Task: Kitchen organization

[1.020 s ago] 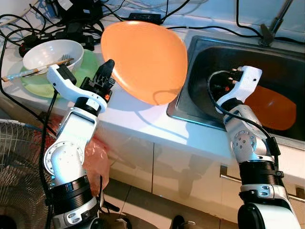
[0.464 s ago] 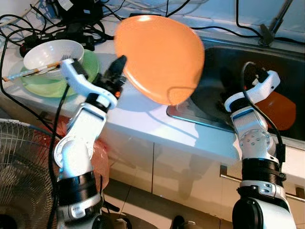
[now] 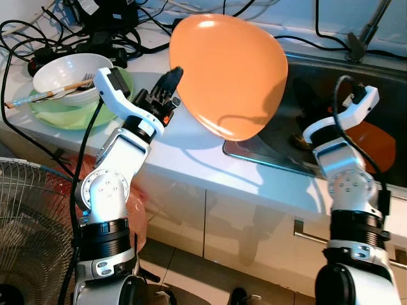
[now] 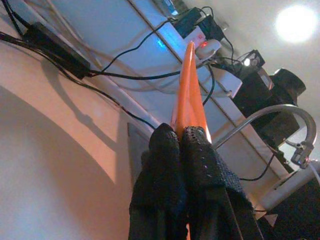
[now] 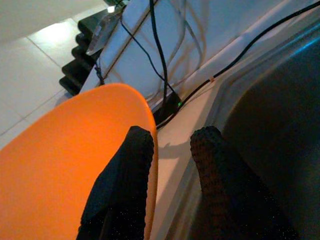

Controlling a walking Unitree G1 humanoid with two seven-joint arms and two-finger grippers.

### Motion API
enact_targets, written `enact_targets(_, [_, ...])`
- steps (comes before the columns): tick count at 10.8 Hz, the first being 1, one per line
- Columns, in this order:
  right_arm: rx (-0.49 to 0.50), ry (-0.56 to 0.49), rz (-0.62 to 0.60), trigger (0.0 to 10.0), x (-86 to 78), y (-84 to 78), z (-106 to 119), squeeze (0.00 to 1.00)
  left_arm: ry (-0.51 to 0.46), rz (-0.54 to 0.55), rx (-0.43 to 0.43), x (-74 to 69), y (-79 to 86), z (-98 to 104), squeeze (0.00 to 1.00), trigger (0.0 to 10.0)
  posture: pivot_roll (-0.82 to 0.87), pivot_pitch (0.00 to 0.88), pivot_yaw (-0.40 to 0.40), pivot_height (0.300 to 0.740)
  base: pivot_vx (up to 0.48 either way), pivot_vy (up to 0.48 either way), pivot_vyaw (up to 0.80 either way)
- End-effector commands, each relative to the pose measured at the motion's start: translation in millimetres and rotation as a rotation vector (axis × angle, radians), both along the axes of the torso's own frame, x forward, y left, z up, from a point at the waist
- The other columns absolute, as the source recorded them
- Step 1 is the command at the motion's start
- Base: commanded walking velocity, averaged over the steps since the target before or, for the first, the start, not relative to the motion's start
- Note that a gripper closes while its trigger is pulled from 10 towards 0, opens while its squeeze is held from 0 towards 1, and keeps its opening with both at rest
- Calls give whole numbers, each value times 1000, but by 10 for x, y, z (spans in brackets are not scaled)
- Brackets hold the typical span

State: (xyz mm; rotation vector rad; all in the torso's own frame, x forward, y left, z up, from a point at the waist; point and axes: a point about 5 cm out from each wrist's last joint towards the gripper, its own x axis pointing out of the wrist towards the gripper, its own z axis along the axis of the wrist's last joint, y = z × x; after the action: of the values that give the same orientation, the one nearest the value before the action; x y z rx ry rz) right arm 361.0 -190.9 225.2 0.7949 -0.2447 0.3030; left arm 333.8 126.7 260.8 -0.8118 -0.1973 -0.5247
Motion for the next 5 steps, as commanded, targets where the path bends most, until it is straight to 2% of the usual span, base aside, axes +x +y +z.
enact_targets(1, [1,-22,10,10000,-40,-38,26,0,-67,-10,4,-10,-18,132,0,10000,73,167,45,740,0,0,0])
enact_targets(3, [13,-50,22,10000,-71,-85,45,0,-73,-9,4,3,-9,142,0,10000,71,166,48,740,0,0,0])
enact_targets(5, [16,-97,92,10000,-126,-65,57,0,-82,-9,7,24,-2,160,0,10000,70,162,50,740,0,0,0])
